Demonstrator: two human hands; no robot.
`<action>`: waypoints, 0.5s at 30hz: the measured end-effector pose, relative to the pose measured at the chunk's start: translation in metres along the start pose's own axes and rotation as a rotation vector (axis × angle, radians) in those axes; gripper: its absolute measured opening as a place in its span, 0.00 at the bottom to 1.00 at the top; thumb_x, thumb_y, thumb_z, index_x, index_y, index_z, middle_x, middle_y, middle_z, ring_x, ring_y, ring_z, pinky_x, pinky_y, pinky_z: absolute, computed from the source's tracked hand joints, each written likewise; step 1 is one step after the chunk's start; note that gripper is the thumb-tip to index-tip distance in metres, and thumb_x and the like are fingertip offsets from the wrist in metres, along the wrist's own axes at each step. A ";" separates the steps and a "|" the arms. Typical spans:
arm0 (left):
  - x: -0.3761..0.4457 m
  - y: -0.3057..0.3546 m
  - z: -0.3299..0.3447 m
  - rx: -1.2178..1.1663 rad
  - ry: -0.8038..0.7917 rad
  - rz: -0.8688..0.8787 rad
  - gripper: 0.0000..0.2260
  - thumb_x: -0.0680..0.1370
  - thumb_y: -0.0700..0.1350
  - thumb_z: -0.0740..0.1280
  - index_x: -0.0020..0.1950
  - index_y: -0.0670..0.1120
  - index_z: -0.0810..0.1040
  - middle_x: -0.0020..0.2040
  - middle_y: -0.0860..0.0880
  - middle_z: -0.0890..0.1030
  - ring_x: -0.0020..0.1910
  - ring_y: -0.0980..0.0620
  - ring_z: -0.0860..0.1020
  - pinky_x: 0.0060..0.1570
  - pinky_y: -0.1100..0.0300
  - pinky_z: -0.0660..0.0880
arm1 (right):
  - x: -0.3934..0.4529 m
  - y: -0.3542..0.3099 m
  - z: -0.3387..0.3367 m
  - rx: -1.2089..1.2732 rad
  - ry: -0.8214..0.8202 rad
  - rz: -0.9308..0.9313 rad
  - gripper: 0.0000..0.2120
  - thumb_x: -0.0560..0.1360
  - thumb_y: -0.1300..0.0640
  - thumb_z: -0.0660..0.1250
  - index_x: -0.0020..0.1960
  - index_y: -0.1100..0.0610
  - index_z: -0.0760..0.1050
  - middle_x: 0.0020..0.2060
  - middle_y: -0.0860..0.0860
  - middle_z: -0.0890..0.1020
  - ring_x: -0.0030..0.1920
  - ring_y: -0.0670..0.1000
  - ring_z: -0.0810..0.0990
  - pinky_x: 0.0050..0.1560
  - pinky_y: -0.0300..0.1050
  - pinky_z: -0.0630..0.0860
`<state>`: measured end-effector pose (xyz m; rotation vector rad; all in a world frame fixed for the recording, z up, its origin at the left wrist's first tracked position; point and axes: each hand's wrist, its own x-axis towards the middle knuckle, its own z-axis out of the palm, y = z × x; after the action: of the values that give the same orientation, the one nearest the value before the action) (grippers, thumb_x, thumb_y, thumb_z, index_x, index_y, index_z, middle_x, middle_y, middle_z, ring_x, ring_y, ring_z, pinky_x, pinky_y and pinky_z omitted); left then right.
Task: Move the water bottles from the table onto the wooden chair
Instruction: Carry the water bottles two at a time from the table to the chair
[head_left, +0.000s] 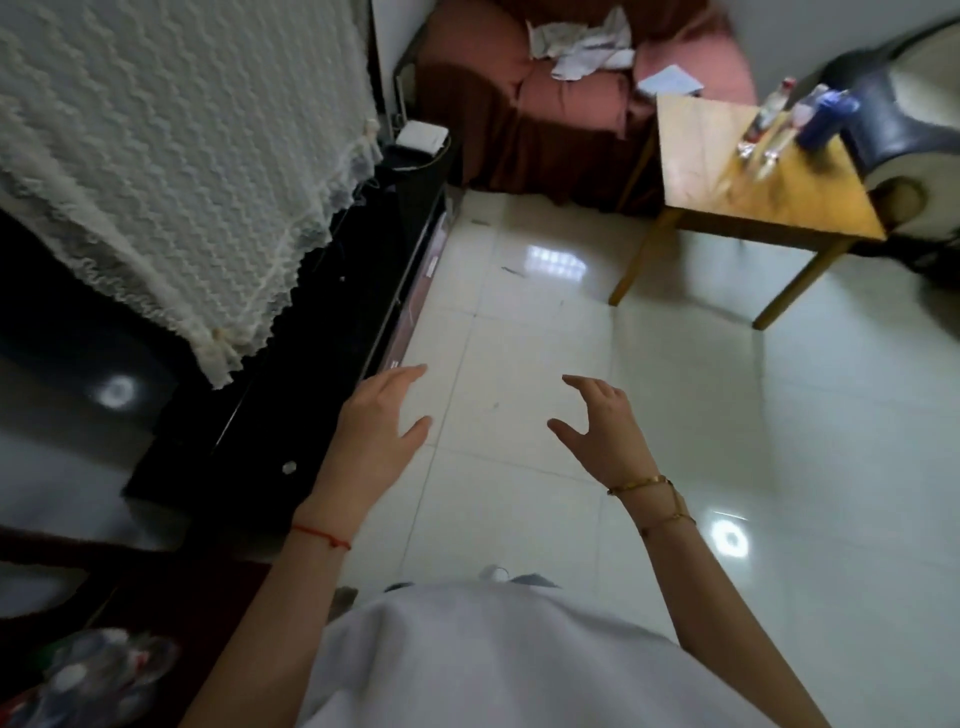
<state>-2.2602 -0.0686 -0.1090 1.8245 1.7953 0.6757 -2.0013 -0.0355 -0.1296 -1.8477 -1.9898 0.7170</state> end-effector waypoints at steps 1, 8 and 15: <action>0.011 0.011 0.008 -0.004 -0.012 0.023 0.24 0.75 0.42 0.69 0.70 0.46 0.69 0.67 0.47 0.73 0.67 0.48 0.69 0.70 0.52 0.65 | 0.002 0.012 -0.010 0.005 0.016 0.025 0.27 0.73 0.54 0.70 0.69 0.57 0.67 0.65 0.54 0.73 0.67 0.56 0.66 0.67 0.46 0.64; 0.082 0.062 0.057 0.059 -0.138 0.158 0.24 0.75 0.44 0.68 0.71 0.49 0.68 0.69 0.50 0.72 0.68 0.51 0.68 0.69 0.56 0.65 | 0.021 0.079 -0.053 0.032 0.110 0.181 0.26 0.73 0.55 0.70 0.69 0.57 0.67 0.65 0.55 0.73 0.67 0.57 0.66 0.67 0.47 0.64; 0.180 0.108 0.108 0.074 -0.239 0.273 0.24 0.75 0.43 0.69 0.70 0.47 0.69 0.68 0.48 0.73 0.67 0.49 0.69 0.69 0.50 0.66 | 0.070 0.135 -0.083 0.051 0.176 0.301 0.27 0.73 0.55 0.70 0.69 0.57 0.67 0.65 0.54 0.73 0.67 0.56 0.66 0.67 0.46 0.63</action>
<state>-2.1059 0.1095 -0.1189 2.1244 1.4506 0.4687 -1.8506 0.0491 -0.1449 -2.1246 -1.5906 0.6520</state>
